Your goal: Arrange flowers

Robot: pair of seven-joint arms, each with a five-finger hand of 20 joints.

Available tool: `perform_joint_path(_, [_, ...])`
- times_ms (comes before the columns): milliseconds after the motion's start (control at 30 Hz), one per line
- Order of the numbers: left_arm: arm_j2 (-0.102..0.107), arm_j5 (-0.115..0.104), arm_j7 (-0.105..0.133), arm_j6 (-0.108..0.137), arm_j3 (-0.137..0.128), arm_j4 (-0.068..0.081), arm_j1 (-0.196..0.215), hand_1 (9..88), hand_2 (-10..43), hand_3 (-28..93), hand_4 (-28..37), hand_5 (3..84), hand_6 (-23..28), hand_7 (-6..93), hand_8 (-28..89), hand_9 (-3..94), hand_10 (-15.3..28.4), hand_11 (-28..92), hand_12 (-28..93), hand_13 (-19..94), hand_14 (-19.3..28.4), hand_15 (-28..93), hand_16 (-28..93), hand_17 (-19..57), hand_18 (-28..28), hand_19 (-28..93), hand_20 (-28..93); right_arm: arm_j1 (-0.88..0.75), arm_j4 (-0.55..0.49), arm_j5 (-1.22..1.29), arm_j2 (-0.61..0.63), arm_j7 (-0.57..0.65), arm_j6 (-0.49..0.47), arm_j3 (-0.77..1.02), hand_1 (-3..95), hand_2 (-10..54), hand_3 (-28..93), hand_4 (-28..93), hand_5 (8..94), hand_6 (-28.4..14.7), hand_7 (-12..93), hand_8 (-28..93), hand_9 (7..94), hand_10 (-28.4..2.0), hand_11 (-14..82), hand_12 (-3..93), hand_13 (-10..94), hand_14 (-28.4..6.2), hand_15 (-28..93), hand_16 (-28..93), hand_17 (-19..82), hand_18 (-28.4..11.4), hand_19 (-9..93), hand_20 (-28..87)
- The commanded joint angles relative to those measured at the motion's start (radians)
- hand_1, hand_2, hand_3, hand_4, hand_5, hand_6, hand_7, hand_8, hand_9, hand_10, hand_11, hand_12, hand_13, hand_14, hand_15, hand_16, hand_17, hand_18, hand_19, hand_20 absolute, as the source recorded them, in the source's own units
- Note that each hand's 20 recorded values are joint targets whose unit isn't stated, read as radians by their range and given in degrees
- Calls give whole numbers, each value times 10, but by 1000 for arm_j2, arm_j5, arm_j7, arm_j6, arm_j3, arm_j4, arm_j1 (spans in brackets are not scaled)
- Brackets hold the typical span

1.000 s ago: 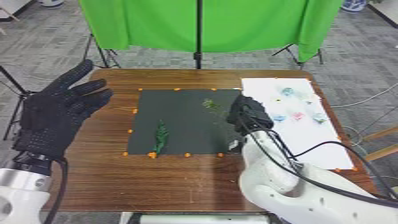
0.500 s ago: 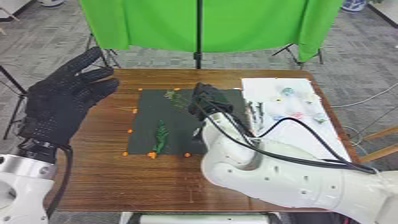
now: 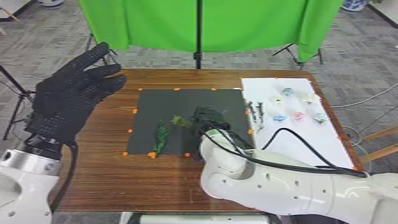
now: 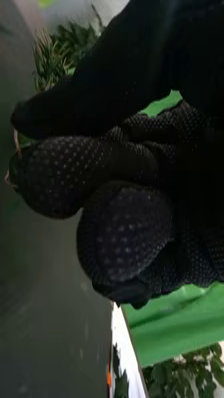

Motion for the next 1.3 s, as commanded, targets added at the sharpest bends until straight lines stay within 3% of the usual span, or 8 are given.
perform_joint_path(33, [-4, -2, -7, -13, -4, 3, 9, 234, 83, 763, -249, 311, 76, 164, -109, 292, 217, 289, 113, 213, 284, 517, -98, -96, 270, 587, 172, -14, -21, -5, -14, -3, -58, 2, 493, -95, 694, -268, 908, -20, 208, 76, 937, -103, 428, 144, 907, -61, 638, 202, 470, -239, 932, 319])
perform_joint_path(167, [-5, -1, -4, -16, -12, 3, 18, 234, 82, 763, -250, 312, 77, 163, -109, 293, 218, 289, 113, 213, 284, 517, -98, -96, 271, 588, 172, -13, -24, 2, -19, -9, -80, -1, 475, -95, 689, -269, 900, -17, 200, 69, 937, -106, 418, 146, 903, -63, 641, 199, 467, -241, 932, 320])
perform_joint_path(300, [-5, -2, -7, -15, -1, 6, 5, 234, 83, 763, -250, 312, 77, 163, -109, 294, 218, 289, 113, 213, 284, 518, -98, -96, 271, 588, 172, -11, -22, -6, -24, -13, -85, -6, 457, -95, 691, -272, 899, -15, 195, 64, 937, -106, 413, 150, 900, -63, 645, 197, 466, -241, 932, 320])
perform_joint_path(567, [-14, 4, -32, -18, 12, 9, -24, 235, 84, 761, -249, 312, 76, 163, -109, 294, 218, 289, 113, 213, 284, 517, -98, -96, 270, 588, 172, 2, -22, 8, -31, -25, -72, -6, 426, -95, 704, -279, 897, -12, 192, 38, 937, -107, 412, 151, 897, -65, 649, 193, 464, -243, 932, 323])
perform_joint_path(667, [-11, 5, -25, -14, 10, 7, -17, 236, 84, 762, -249, 312, 77, 164, -109, 294, 218, 289, 112, 213, 284, 517, -98, -95, 270, 588, 172, 2, -24, 7, -33, -27, -72, -9, 423, -95, 705, -281, 898, -11, 193, 31, 937, -107, 411, 151, 896, -66, 650, 193, 463, -243, 932, 323])
perform_joint_path(767, [-18, 7, -38, -18, 11, 8, -24, 236, 84, 761, -249, 312, 77, 163, -110, 294, 218, 290, 112, 213, 284, 517, -98, -96, 270, 589, 171, -10, -30, 4, -36, -27, -80, 3, 413, -95, 712, -279, 905, -8, 189, 5, 937, -107, 415, 149, 897, -70, 652, 191, 461, -244, 932, 324])
perform_joint_path(1133, [-23, 8, -37, -11, 8, 5, -13, 236, 85, 761, -249, 312, 78, 162, -109, 293, 218, 290, 112, 214, 284, 518, -98, -96, 269, 589, 170, -35, -60, 7, -39, -40, -121, 14, 395, -82, 715, -263, 926, -5, 188, -109, 937, -109, 427, 141, 905, -74, 648, 190, 462, -251, 932, 323])
perform_joint_path(1300, [-33, 8, -42, -2, -7, -1, 4, 236, 85, 761, -250, 311, 76, 163, -109, 294, 219, 290, 112, 213, 284, 518, -99, -96, 270, 589, 170, -16, -91, -18, -18, -36, -63, -4, 392, -82, 716, -261, 924, -5, 188, -112, 937, -109, 428, 141, 906, -72, 646, 191, 462, -251, 932, 323])
